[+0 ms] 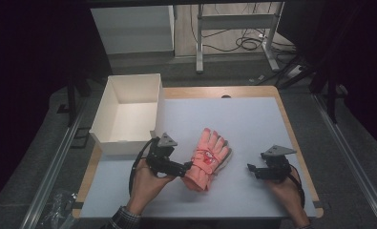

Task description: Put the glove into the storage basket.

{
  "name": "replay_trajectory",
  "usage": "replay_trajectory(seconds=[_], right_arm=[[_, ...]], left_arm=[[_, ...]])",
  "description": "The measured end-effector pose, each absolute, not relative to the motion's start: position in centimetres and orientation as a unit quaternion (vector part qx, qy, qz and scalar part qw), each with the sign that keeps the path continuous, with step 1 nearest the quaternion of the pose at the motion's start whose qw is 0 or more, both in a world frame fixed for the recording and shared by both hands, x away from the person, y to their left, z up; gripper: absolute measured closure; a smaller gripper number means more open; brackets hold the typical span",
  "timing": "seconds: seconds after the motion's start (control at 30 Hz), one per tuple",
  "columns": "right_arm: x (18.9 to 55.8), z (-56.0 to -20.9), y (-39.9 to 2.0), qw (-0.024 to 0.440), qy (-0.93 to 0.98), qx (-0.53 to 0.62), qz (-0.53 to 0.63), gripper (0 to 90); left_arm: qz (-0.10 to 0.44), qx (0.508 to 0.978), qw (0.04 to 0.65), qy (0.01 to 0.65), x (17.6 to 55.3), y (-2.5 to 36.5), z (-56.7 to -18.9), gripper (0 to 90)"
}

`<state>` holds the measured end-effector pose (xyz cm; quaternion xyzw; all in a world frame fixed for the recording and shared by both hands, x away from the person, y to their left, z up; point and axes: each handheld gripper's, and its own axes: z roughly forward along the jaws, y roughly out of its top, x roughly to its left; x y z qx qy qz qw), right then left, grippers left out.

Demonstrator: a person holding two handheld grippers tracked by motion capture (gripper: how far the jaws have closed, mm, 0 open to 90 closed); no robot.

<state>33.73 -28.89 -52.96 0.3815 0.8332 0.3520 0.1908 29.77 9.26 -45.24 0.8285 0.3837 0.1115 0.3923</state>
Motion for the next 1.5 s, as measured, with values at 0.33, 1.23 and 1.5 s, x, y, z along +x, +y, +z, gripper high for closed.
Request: replay_trajectory(seconds=[0.33, 1.23, 1.5], right_arm=[[33.7, -53.0, -28.9, 0.192, 0.833, 0.382, 0.352, 25.5], [33.7, -53.0, -28.9, 0.192, 0.833, 0.382, 0.352, 25.2], [33.7, -53.0, -28.9, 0.193, 0.833, 0.382, 0.352, 25.2]], left_arm=[[0.119, 0.848, 0.36, 0.37, 29.6, 4.4, -46.7, 0.0], [0.08, 0.88, 0.264, 0.387, 30.0, 0.6, -51.9, 17.1], [0.076, 0.896, 0.267, 0.346, 30.0, 1.1, -51.2, 35.8]])
